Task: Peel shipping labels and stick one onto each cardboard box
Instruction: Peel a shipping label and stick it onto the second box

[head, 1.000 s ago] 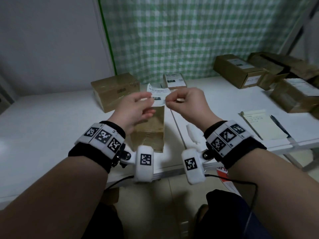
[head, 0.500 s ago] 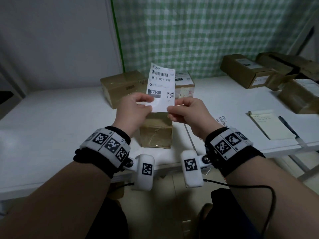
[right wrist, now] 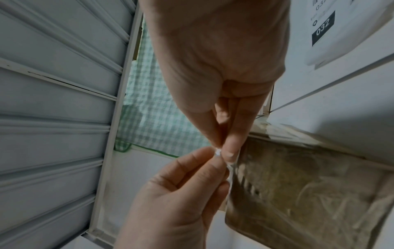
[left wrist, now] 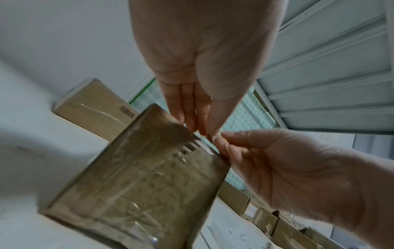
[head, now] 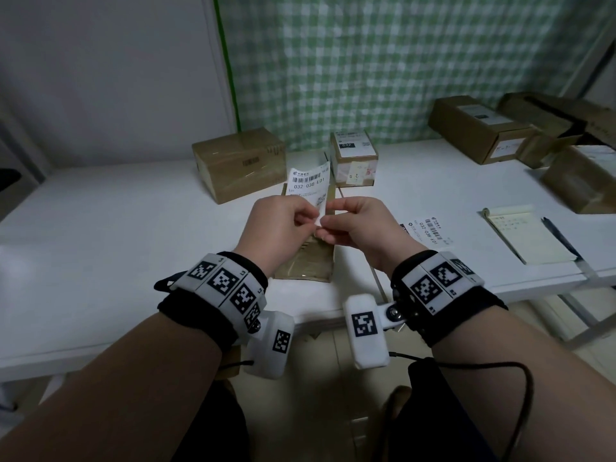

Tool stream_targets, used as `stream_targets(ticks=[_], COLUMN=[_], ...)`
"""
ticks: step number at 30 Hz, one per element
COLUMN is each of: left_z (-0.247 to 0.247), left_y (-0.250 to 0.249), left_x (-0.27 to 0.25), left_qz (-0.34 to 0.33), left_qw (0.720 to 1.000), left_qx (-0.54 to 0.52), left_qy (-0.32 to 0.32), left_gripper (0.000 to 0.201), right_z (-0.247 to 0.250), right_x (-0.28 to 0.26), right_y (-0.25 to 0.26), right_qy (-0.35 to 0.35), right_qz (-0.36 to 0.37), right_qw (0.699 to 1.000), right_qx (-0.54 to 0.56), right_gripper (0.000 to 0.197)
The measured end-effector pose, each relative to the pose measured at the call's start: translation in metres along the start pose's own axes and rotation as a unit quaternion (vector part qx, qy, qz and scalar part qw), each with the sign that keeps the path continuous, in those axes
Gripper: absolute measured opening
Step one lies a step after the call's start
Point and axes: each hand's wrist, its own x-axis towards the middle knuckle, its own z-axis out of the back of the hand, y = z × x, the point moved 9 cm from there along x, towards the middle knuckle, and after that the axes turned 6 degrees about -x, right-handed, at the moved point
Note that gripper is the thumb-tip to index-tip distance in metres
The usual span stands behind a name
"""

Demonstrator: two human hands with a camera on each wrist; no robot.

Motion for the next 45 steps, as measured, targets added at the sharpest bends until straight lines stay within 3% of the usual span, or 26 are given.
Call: stream_targets(ticks=[3,7,13,18,31,45], left_z=[-0.001,-0.003,-0.003,-0.005,-0.004,-0.001], left_y=[-0.002,-0.004,-0.007,-0.01,-0.009,-0.017], left_x=[0.0,0.0,0.001,0.002,0.003,0.003], left_qz=[-0.008,-0.017,-0.027,-0.034,-0.01,-0.019], left_qw=[1.0,0.999,0.998,0.997,0.996,0.994], left_qx=[0.011,0.028,0.062,0.076,0.082,0.108], left_qy=[-0.001,0.003,0.002,0.006,0.014,0.014], left_gripper=[0.016,0.013,0.012,0.009,0.009,0.012], right_z=[0.001,0.003,0.004,0.005,0.006,0.001], right_x=[-0.001,0.0,0.0,0.0,0.003,-0.001], right_y=[0.002,-0.001,0.001,0.001,0.008,0.032], right_qy=[0.001,-0.012,0.006,-0.011,-0.035,-0.083], right_qz=[0.004,0.001,0.003,0.005,0.03,0.138], right_qw=[1.0,1.0,1.0,1.0,0.995,0.948], right_qx=[-0.008,0.005,0.016,-0.009,-0.091,-0.276], right_gripper=[0.021,0.032,0.027,0.039,0.042,0.027])
